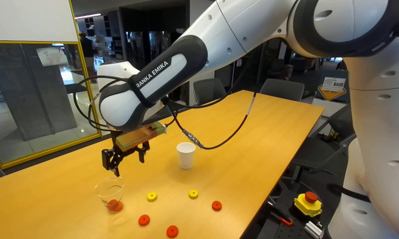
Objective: Divide the rings and put some in the white cup and some in the clear cup
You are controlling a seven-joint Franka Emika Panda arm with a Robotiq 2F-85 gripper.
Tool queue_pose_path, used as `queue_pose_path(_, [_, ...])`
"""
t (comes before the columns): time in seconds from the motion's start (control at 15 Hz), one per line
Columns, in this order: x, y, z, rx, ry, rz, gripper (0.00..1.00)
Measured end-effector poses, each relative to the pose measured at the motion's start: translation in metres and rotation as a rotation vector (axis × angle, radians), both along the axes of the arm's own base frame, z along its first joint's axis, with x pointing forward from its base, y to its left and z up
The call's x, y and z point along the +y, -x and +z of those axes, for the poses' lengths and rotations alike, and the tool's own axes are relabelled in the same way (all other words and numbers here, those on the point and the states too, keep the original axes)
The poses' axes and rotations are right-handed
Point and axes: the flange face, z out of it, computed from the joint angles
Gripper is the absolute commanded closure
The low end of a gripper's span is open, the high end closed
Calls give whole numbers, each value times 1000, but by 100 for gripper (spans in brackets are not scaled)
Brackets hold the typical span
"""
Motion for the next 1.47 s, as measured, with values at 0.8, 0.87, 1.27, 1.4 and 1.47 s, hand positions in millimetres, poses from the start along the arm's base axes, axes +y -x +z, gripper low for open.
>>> queue_pose_path(0.8, [-61, 18, -98, 33, -2, -124, 0])
queue_pose_path(0.87, [-65, 17, -105, 36, -4, -133, 0])
queue_pose_path(1.27, [-81, 14, -132, 68, -29, -188, 0])
queue_pose_path(1.4, [-79, 15, -137, 73, -41, -193, 0])
queue_pose_path(1.47, [-77, 15, -139, 76, -46, -192, 0])
